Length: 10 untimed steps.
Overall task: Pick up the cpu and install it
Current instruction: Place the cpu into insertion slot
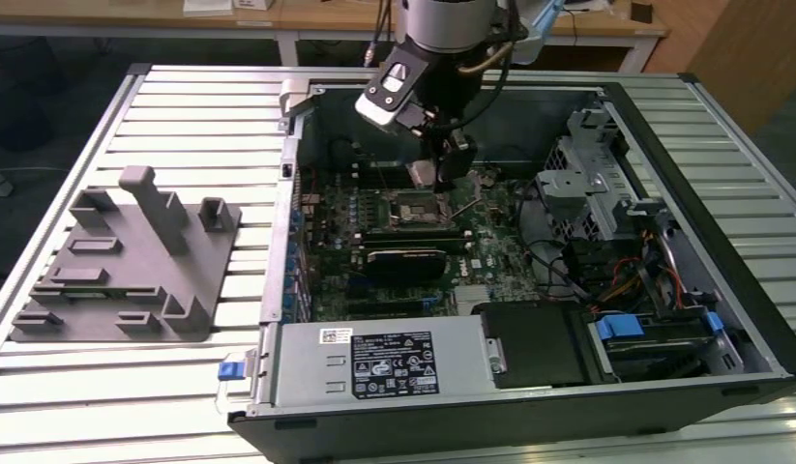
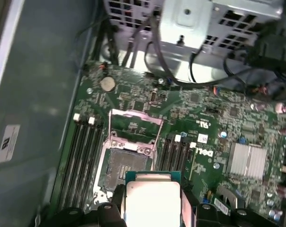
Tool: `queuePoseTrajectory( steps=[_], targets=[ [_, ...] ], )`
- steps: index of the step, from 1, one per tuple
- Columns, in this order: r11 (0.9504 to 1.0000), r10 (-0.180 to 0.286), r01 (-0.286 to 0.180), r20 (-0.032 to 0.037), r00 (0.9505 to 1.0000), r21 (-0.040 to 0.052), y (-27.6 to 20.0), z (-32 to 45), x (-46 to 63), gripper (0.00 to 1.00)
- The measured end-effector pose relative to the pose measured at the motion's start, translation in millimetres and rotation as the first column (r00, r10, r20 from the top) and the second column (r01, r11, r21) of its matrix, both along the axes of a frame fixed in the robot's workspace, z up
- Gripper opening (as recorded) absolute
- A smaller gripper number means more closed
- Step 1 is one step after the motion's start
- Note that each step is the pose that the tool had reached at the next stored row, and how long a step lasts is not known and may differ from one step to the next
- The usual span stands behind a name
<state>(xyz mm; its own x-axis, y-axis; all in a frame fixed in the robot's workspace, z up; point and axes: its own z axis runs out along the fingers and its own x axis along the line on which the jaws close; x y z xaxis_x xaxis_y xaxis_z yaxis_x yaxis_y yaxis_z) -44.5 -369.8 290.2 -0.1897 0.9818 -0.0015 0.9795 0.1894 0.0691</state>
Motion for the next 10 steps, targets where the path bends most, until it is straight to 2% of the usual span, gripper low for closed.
queuePoseTrajectory(
  steps=[4,10],
  targets=[
    [0.9980,-0.064,0.064,0.0000,0.9980,0.0002,0.1,-1.9,-0.2,0.55],
    [0.9976,-0.069,0.069,-0.0001,0.9976,0.0000,4.8,-9.2,-1.1,0.55]
  ],
)
